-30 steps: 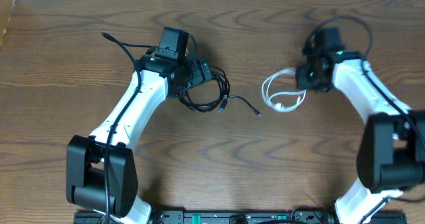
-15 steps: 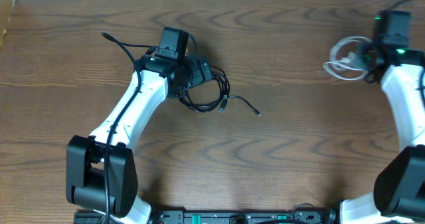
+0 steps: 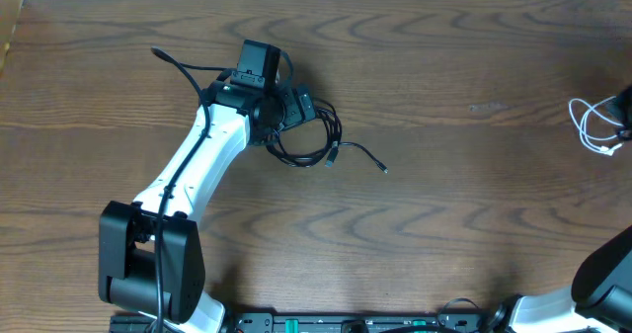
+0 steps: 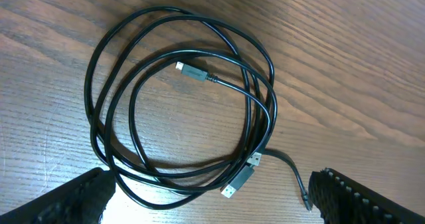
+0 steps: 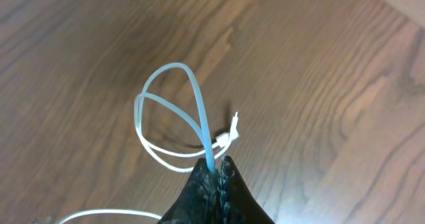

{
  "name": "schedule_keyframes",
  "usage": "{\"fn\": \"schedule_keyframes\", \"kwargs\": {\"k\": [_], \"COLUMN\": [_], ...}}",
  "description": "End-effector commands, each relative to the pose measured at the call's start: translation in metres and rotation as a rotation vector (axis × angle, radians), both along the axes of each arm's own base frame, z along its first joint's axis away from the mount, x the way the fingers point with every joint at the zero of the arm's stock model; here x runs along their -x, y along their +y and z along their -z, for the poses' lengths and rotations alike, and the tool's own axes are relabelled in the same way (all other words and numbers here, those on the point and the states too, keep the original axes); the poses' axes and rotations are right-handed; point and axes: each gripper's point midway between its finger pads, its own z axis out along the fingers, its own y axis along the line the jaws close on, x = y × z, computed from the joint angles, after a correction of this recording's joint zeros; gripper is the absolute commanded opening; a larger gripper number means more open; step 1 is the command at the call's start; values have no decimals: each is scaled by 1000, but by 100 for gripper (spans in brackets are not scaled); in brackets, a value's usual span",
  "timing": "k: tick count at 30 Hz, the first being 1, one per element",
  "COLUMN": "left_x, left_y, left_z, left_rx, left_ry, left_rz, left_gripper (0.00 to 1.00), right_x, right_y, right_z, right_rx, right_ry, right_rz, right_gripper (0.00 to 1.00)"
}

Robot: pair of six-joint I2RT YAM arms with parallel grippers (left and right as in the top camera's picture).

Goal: Untangle cables
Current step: 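Carry white cable with right gripper to the far right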

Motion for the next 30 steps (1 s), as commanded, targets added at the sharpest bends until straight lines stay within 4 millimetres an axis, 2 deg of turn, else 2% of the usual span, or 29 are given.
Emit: {"fn": "schedule_keyframes", "kwargs": {"k": [1,6,9,14,23,30], "left_x": [-2,-2,-2,-2,-2,-2], "left_y": [3,3,3,3,3,3], "left_z": [-1,-1,-1,-1,-1,-1], "left_rx": [-20,-20,-20,-20,-20,-20], "left_ry": [-9,-9,-9,-9,-8,-9], "left_rz": [4,4,4,4,4,4], "left_gripper": [98,98,98,98,98,98], "right_x": [-15,-57,-63,-59,-30,-28], "right_y": [13,51,62,61,25,24], "right_z": [4,-9,-14,-10,15,26], "right_rx": [-95,-196,-236,-244,-104,-105], "right_ry": [-76,-225,-268,-252,-94,-105], "right_rz": [-64,-363,-408,-389,-213,-178], "right_gripper": [1,1,1,1,1,1]}}
